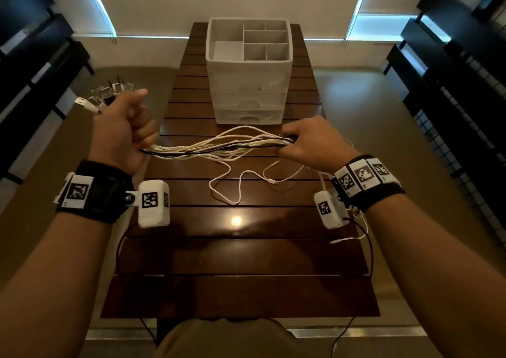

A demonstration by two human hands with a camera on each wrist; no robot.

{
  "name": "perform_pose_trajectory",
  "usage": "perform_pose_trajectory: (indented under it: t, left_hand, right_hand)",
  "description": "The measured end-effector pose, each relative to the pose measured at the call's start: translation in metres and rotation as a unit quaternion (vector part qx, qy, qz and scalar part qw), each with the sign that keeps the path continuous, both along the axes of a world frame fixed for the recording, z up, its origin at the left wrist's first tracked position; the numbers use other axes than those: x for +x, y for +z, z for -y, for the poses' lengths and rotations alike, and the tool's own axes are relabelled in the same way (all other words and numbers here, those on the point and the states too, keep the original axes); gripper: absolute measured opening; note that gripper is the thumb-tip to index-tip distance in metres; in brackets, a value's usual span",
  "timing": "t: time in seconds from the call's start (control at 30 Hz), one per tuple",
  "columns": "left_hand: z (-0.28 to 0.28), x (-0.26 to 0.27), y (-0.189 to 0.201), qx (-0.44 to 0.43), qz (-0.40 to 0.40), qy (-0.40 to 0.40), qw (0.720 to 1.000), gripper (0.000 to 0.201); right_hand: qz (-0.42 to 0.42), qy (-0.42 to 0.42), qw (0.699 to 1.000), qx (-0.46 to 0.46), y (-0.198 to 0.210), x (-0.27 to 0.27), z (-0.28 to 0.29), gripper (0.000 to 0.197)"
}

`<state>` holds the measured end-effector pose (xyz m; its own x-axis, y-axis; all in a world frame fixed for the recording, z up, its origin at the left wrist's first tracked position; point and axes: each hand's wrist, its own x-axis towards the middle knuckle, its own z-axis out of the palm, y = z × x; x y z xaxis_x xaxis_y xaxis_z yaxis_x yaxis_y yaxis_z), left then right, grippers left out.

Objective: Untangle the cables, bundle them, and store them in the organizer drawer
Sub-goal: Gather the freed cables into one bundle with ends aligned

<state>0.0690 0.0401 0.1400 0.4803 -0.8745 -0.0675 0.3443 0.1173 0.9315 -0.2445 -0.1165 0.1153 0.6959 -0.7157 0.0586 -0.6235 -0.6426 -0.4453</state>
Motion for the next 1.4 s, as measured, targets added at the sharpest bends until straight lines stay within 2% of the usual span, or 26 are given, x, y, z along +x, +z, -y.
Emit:
perform_pose_trajectory:
  t: [0.1,0.17,0.2,0.27,0.33,0.47,0.6,0.7,1.0,1.2,1.3,1.4]
  left_hand:
    - [-0.006,0.011,0.002,0.002,0.001,0.028,1.000,0.048]
    - [-0.010,0.016,-0.001,0.010,-0.001,0.036,0.999,0.049]
    - [-0.011,0.017,-0.005,0.016,0.002,0.037,0.999,0.049]
    - [-0.011,0.017,-0.013,0.030,0.009,0.038,0.999,0.049]
    - [-0.009,0.015,-0.021,0.045,0.012,0.038,0.998,0.049]
    - [-0.005,0.008,-0.034,0.054,0.008,0.038,0.998,0.049]
    - [-0.006,0.008,-0.038,0.047,-0.008,0.051,0.998,0.049]
    - [-0.011,0.015,-0.034,0.043,-0.023,0.072,0.996,0.049]
    - [-0.018,0.020,-0.033,0.045,-0.019,0.096,0.994,0.048]
    - [-0.015,0.009,-0.040,0.048,-0.006,0.069,0.996,0.049]
    - [-0.015,0.007,-0.035,0.035,-0.005,0.065,0.997,0.049]
    - [-0.013,0.000,-0.029,0.029,-0.006,0.064,0.998,0.047]
  right_hand:
    - [-0.178,0.028,0.981,0.076,-0.013,-0.013,0.006,0.037]
    - [-0.230,0.026,0.965,0.124,-0.024,-0.022,0.007,0.055]
    - [-0.219,0.029,0.964,0.146,-0.028,-0.023,0.008,0.056]
    - [-0.146,0.032,0.974,0.173,-0.032,-0.023,0.012,0.047]
    - [-0.088,0.006,0.985,0.149,-0.038,-0.025,0.018,0.039]
    - [-0.146,-0.046,0.981,0.121,-0.061,-0.041,0.027,0.038]
    - [-0.205,-0.078,0.974,0.056,-0.079,-0.051,0.033,0.025]
    - [-0.219,-0.140,0.966,0.011,-0.087,-0.066,0.034,0.018]
    - [-0.222,-0.231,0.945,-0.064,-0.093,-0.084,0.032,0.071]
    - [-0.235,-0.134,0.962,0.033,-0.090,-0.070,0.025,0.079]
    - [-0.296,-0.076,0.941,0.143,-0.088,-0.059,0.025,0.090]
    - [-0.370,-0.084,0.921,0.091,-0.077,-0.044,0.017,0.087]
